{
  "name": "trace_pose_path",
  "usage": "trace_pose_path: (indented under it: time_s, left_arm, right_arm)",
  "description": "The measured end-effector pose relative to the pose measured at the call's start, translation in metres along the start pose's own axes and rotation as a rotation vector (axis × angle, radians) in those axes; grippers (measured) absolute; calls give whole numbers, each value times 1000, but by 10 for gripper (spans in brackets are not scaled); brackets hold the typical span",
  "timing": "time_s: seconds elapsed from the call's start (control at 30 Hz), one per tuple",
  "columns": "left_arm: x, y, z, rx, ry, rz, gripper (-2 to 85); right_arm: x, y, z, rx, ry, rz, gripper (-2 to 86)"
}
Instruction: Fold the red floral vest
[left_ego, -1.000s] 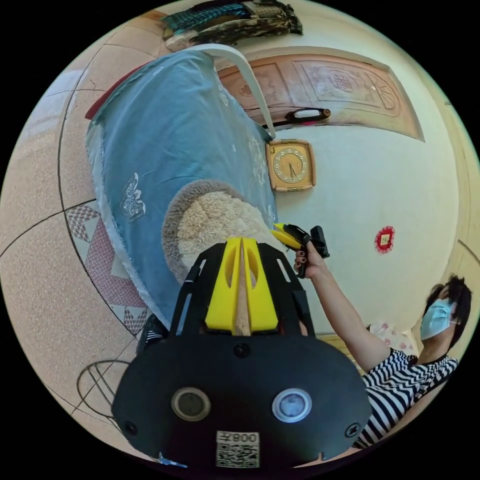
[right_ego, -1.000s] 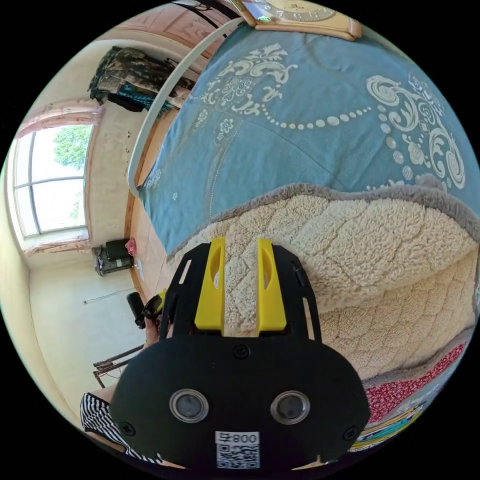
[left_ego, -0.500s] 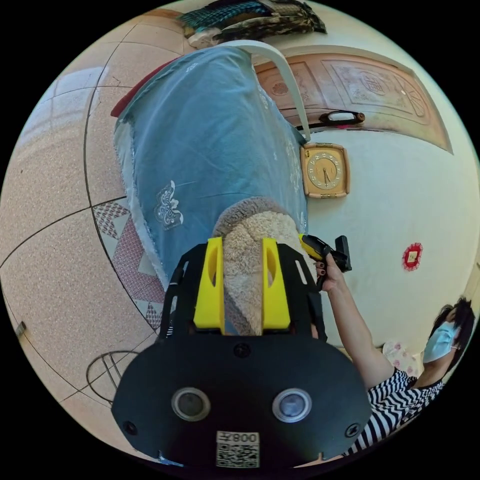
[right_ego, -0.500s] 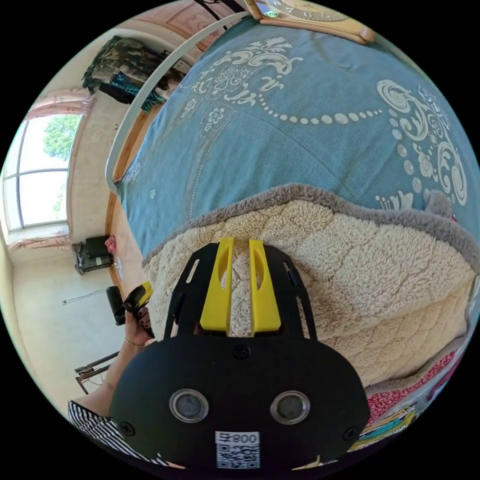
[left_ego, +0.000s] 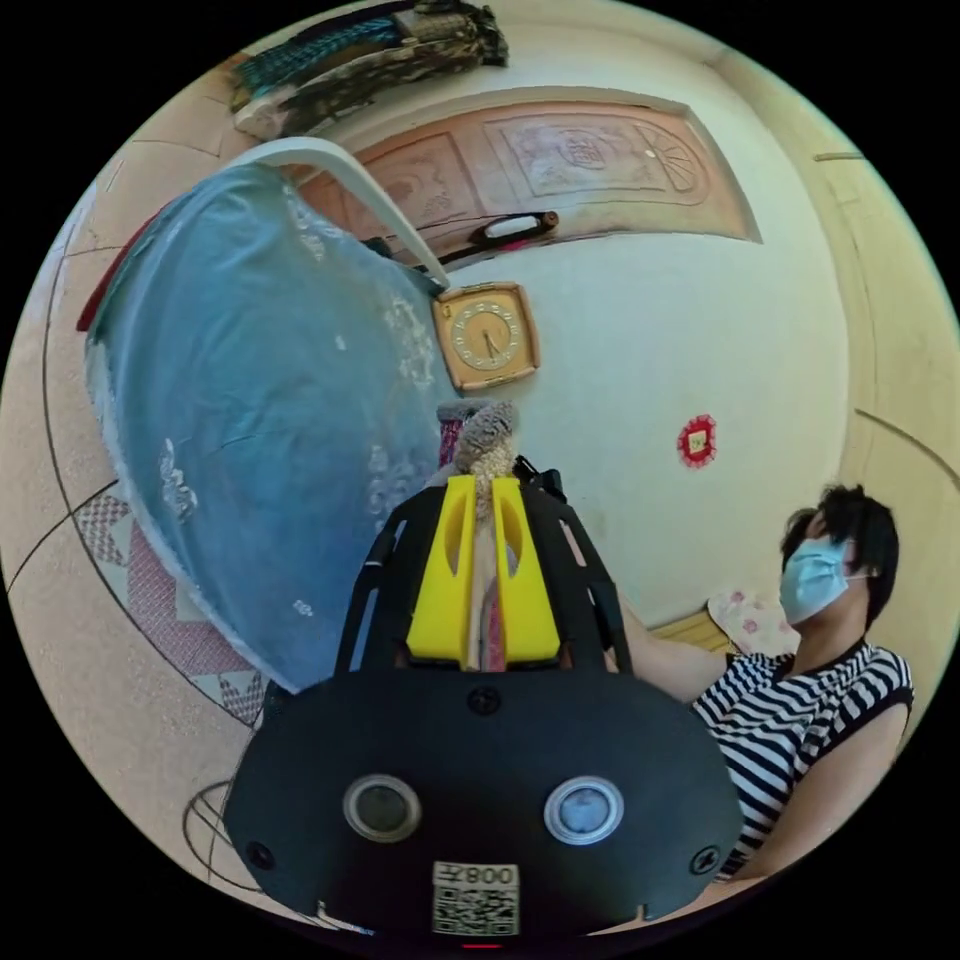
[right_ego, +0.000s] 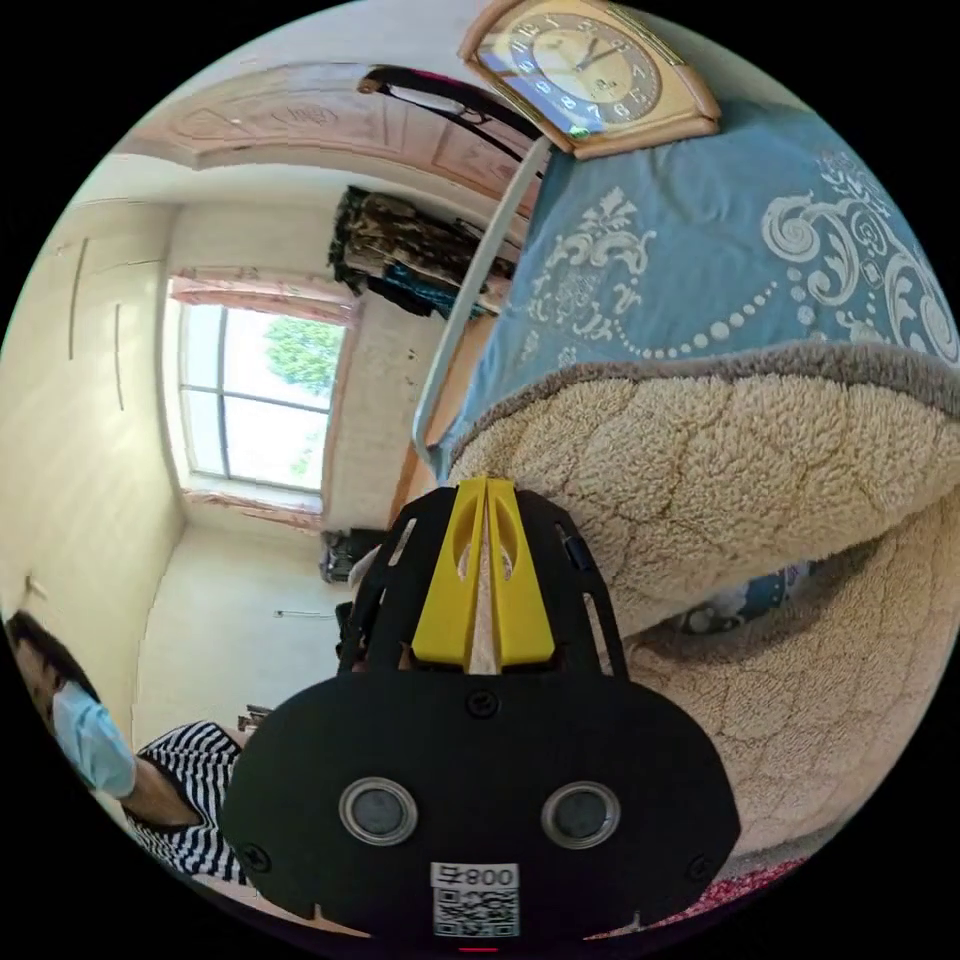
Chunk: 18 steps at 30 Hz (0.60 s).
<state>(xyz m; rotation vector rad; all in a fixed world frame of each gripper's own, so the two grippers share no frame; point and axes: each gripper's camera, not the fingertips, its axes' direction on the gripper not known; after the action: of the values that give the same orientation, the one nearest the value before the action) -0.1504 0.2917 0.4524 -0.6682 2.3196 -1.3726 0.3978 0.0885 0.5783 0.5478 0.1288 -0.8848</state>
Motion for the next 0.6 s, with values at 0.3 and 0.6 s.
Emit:
trace_pose_path:
  time_s: [0.3, 0.6]
  left_arm:
    - [93, 84, 125, -491, 476, 417, 26]
    - [56, 256, 288, -1133, 79, 528, 25]
  right_arm:
    - [14, 114, -179, 146, -171, -200, 5]
    - [116, 309, -264, 264, 17, 290, 50]
